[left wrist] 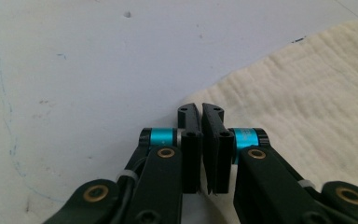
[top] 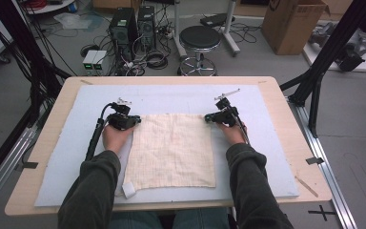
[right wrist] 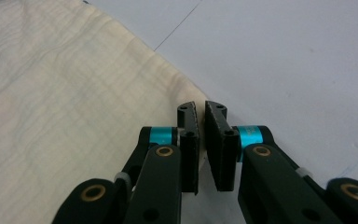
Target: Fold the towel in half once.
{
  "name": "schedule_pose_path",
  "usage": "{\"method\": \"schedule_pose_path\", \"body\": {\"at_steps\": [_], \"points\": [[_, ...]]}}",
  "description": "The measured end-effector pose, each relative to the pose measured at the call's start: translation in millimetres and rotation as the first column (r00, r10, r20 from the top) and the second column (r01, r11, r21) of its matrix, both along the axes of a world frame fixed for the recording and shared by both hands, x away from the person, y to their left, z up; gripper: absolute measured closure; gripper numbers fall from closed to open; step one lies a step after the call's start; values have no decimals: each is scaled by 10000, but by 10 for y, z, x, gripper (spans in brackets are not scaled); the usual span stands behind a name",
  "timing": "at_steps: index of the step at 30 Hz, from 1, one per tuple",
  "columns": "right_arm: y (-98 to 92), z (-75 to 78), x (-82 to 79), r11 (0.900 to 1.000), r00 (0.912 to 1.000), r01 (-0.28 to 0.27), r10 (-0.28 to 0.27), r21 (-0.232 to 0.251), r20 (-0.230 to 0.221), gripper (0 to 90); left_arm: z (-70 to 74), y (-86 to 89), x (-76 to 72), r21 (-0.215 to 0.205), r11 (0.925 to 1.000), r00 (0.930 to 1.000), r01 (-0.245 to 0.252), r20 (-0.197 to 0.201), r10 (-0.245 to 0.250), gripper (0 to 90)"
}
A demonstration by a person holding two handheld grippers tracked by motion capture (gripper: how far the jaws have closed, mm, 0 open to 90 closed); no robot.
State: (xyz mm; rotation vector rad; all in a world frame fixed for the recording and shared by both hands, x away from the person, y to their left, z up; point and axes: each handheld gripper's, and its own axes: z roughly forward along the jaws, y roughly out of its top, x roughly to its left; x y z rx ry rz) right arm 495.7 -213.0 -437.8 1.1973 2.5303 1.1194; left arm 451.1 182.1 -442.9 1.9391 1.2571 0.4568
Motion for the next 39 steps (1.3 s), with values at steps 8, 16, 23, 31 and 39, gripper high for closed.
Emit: {"method": "schedule_pose_path", "body": {"at_steps": [8, 16, 23, 31, 39], "points": [[9, 94, -8, 9996, 9998, -131, 127, 257, 163, 868, 109, 91, -16, -579, 9982, 9997, -134, 208, 146, 873], [102, 356, 21, 9980, 9973, -342, 307, 524, 662, 870, 297, 245, -47, -1160, 9926, 9969, -350, 660, 429, 876], [20, 462, 28, 9948, 9967, -54, -29, 1018, 810, 870, 431, 308, -54, -1626, 9864, 9945, -246, 963, 407, 875], [41, 467, -9, 9917, 9975, -371, 294, 1228, 638, 870, 443, 300, -116, -1546, 9880, 9955, 32, 939, 115, 875], [-6, 471, -124, 9842, 9960, -696, 595, 1629, 664, 870, 462, 330, -251, -1833, 9825, 9945, 339, 1041, -149, 875]]}}
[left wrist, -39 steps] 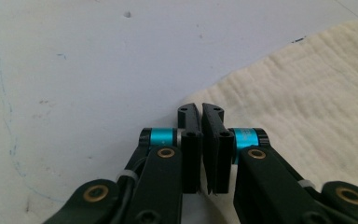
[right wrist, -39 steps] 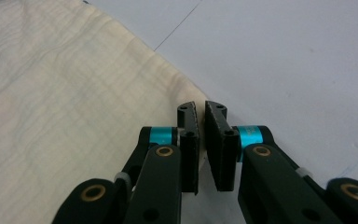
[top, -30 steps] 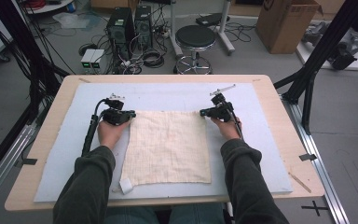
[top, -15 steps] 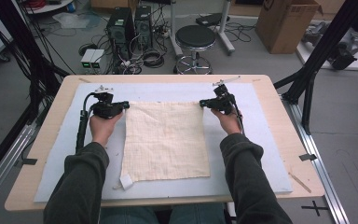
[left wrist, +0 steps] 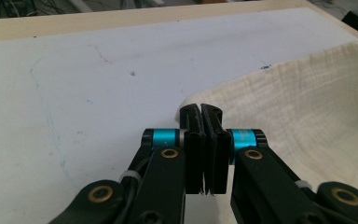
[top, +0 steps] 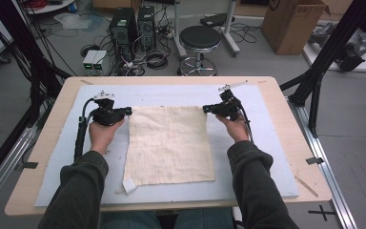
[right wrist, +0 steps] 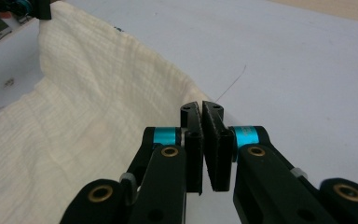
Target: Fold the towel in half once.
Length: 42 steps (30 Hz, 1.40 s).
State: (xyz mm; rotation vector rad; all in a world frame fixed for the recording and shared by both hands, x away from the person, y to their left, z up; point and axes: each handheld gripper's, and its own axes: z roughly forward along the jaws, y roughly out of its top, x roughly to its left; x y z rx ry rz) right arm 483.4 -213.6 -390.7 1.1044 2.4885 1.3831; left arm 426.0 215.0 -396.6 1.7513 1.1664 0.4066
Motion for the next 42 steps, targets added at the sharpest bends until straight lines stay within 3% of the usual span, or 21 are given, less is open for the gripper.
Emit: {"method": "schedule_pose_path", "body": {"at_steps": [14, 24, 37, 42], "points": [[-17, 133, -213, 9985, 9988, -465, 460, 292, 155, 870, 74, -15, -222, -227, 9975, 9975, 665, 250, -659, 875], [-95, 95, -327, 9973, 9985, -542, 538, 489, 92, 870, 54, 39, -334, -288, 9963, 9963, 815, 304, -806, 875], [-90, 181, -469, 9937, 9945, -970, 945, 566, 462, 870, 74, 60, -464, -234, 9929, 9922, 1165, 470, -1153, 875], [-123, 172, -536, 9935, 9946, -993, 974, 558, 363, 870, 106, 52, -524, -43, 9906, 9890, 1368, 581, -1364, 875]]}}
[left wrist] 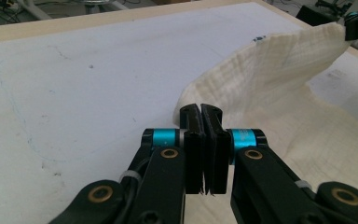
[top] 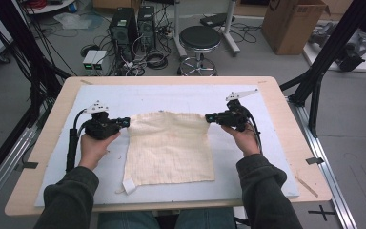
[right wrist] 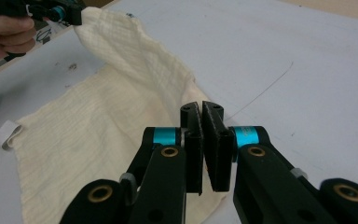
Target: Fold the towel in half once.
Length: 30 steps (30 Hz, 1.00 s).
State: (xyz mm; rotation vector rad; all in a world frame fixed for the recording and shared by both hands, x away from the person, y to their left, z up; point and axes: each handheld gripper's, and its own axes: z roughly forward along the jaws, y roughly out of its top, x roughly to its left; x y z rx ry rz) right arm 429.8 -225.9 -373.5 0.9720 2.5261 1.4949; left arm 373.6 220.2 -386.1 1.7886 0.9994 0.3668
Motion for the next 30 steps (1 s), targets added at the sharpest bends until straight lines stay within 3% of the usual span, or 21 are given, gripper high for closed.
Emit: {"method": "schedule_pose_path", "body": {"at_steps": [18, 30], "points": [[23, 36, -213, 9977, 9981, -551, 562, -396, 262, 870, -106, 48, -274, 255, 9989, 9991, 401, 149, -405, 874], [-21, -152, -408, 9963, 9972, -743, 747, -433, 62, 870, -194, 74, -520, 531, 9957, 9970, 755, 155, -764, 874]]}}
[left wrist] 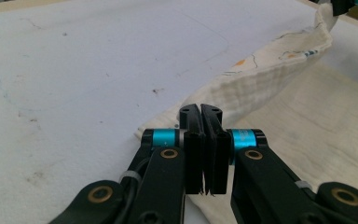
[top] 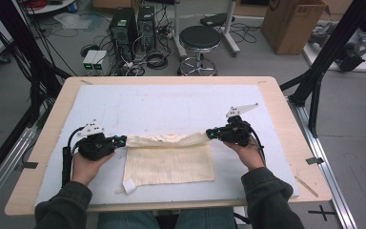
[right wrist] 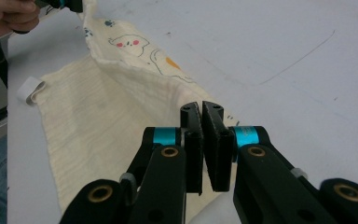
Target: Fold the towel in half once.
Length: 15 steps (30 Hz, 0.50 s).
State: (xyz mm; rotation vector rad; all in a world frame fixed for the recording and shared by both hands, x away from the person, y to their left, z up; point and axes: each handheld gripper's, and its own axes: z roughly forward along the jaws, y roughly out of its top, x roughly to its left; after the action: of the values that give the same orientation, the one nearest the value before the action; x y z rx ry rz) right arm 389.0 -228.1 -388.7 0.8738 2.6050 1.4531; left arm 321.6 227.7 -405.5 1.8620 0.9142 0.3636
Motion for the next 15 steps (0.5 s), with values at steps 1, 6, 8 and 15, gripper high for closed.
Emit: {"method": "schedule_pose_path", "body": {"at_steps": [1, 6, 8, 15], "points": [[-7, -15, -12, 10000, 10000, -19, 19, 13, -41, 870, -6, 0, -13, 35, 10000, 10000, 50, -32, -49, 874], [-40, -51, -91, 10000, 10000, -10, 10, 29, -18, 869, 9, -27, -66, 165, 9995, 9996, 277, 73, -279, 873], [-48, -65, -128, 10000, 10000, -37, 37, 45, -16, 869, 15, -36, -90, 326, 9989, 9994, 337, 57, -339, 873], [-77, -139, -251, 9999, 9999, -122, 122, 105, -12, 870, -31, -23, -206, 403, 9983, 9991, 432, 17, -433, 873]]}}
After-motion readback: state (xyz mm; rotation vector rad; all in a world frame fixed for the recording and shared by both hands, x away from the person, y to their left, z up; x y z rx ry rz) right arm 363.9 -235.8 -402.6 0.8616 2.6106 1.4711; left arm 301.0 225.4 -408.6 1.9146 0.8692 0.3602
